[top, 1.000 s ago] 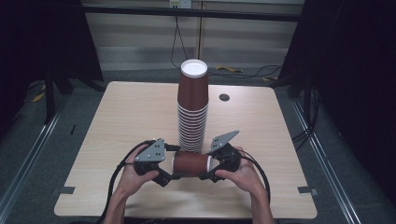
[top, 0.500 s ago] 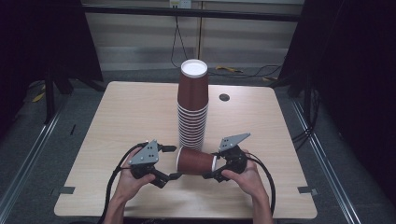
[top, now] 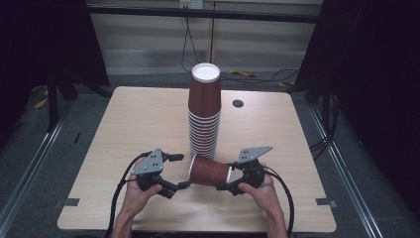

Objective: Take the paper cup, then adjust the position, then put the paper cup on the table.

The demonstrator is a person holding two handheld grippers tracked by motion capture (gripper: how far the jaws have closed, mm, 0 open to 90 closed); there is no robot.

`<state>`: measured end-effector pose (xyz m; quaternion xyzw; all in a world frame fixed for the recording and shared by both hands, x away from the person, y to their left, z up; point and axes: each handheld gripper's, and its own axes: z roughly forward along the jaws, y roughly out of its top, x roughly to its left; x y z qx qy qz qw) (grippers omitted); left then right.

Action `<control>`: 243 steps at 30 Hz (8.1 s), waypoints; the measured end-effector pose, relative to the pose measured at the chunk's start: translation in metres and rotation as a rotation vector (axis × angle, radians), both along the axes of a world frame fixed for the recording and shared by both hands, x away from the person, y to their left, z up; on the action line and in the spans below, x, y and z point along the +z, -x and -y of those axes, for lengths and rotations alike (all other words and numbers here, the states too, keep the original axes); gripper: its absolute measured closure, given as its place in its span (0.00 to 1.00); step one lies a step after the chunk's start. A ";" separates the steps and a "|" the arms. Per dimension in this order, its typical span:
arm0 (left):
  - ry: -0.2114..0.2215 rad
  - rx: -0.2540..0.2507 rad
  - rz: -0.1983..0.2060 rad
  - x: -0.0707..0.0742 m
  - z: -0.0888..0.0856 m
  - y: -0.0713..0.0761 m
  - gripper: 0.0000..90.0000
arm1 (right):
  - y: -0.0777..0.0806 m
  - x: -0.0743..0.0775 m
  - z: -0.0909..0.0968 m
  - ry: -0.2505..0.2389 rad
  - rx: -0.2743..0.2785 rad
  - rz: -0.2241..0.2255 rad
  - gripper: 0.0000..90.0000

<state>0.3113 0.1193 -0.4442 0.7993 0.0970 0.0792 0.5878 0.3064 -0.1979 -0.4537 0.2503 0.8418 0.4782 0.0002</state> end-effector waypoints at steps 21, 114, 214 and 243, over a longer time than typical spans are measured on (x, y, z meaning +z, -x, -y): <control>0.077 0.002 -0.030 -0.007 0.000 -0.002 0.17 | 0.004 -0.003 -0.001 -0.102 0.011 0.060 0.26; 0.042 -0.058 -0.095 -0.002 0.026 -0.018 0.05 | 0.011 -0.006 0.000 -0.216 0.023 0.137 0.15; -0.581 0.382 -0.256 0.046 -0.048 -0.132 0.04 | 0.039 -0.051 0.035 -0.211 -0.796 0.599 0.15; -0.769 0.349 -0.272 0.033 -0.030 -0.154 0.02 | 0.039 -0.051 0.036 -0.211 -0.796 0.600 0.15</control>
